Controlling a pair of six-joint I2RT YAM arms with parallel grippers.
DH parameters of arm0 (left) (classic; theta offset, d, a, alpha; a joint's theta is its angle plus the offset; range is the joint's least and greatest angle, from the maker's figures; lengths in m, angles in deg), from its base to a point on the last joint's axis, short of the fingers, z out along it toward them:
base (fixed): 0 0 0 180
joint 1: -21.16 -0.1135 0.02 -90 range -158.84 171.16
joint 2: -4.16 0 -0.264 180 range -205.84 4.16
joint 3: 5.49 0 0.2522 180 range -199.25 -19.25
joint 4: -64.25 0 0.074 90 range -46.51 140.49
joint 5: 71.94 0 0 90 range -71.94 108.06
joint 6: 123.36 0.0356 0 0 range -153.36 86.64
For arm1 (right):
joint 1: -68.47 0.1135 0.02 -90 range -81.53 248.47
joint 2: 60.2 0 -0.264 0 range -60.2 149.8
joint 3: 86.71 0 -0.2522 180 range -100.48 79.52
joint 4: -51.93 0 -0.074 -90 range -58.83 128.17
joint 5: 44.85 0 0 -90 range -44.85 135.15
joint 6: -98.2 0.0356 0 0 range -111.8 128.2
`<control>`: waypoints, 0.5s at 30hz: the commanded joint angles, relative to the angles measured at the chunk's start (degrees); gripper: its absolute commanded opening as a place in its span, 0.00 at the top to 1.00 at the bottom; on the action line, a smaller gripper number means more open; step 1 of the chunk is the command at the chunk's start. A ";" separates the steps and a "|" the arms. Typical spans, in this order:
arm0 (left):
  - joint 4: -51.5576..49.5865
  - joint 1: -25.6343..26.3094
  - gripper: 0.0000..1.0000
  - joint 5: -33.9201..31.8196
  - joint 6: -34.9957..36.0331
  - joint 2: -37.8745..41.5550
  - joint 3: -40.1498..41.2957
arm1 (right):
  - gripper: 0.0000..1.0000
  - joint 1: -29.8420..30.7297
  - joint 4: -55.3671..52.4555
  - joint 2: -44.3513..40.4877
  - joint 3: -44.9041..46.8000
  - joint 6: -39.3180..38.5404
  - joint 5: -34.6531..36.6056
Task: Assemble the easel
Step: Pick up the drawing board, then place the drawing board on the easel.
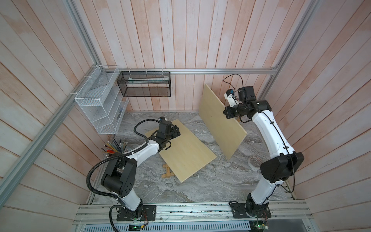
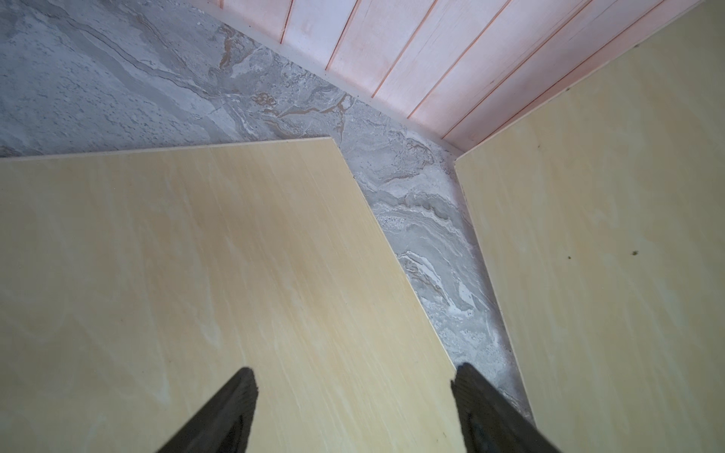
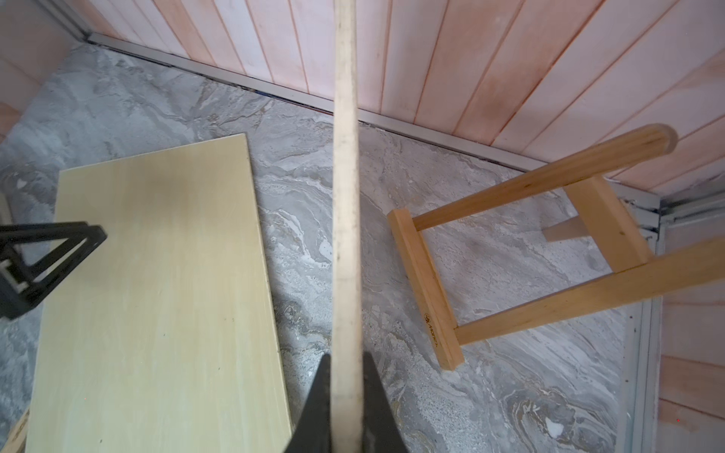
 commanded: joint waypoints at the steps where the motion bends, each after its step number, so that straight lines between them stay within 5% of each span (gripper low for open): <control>1: -2.10 0.36 0.18 -1.68 0.73 -0.54 -1.65 | 1.00 -2.56 14.05 -11.21 0.90 -8.71 -9.33; 15: -4.00 0.84 0.18 -4.15 -1.30 0.10 -1.11 | 1.00 -14.13 14.88 -17.30 5.03 -27.11 -21.67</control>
